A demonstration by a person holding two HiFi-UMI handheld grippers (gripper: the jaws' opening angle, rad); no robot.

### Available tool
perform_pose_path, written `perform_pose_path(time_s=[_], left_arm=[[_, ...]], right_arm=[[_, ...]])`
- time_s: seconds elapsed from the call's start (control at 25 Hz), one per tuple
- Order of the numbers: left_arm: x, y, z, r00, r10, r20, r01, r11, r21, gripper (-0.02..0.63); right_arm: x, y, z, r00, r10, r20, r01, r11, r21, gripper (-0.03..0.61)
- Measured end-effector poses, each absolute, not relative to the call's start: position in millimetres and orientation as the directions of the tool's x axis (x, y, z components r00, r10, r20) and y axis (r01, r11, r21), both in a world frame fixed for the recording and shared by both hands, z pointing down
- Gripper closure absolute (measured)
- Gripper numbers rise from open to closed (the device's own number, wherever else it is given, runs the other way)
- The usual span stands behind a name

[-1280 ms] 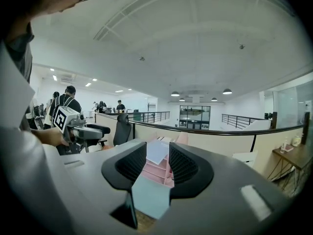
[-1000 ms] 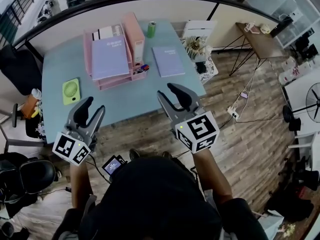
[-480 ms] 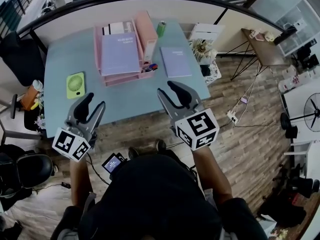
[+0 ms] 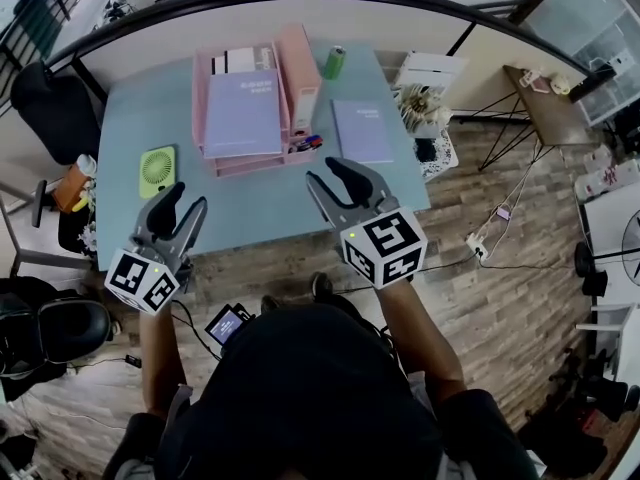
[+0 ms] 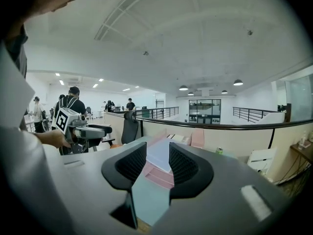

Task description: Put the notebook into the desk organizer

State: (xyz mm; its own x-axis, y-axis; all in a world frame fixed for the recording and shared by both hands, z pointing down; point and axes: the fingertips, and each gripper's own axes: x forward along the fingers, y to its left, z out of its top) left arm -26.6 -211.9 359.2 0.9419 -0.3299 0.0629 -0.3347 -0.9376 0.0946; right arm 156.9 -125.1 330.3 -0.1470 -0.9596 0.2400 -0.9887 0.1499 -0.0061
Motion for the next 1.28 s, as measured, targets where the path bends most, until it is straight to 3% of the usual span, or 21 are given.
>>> perform_pose_path(time_s=[0.4,0.72,1.28], left_arm=[[21.5,-236.2,378.3,0.92,-0.379,0.103,-0.391,-0.911,0.135,0.399],[24.3,-291.6,425.1,0.872,-0.457,0.177,-0.487,-0.85,0.202,0.397],[28.1,-344.7,499.0,0.782,-0.538,0.314,-0.619,-0.725,0.301,0.376]], right_arm=[[206.2,-147.5,359.2,-0.192,-0.944,0.269,-0.981,0.176,-0.082,0.453],[198.0,-205.9,407.2,-0.27,-0.914,0.304,-0.954,0.211,-0.213,0.453],[203.3,-261.2,484.8,-0.313,-0.884,0.348,-0.875,0.125,-0.469,0.42]])
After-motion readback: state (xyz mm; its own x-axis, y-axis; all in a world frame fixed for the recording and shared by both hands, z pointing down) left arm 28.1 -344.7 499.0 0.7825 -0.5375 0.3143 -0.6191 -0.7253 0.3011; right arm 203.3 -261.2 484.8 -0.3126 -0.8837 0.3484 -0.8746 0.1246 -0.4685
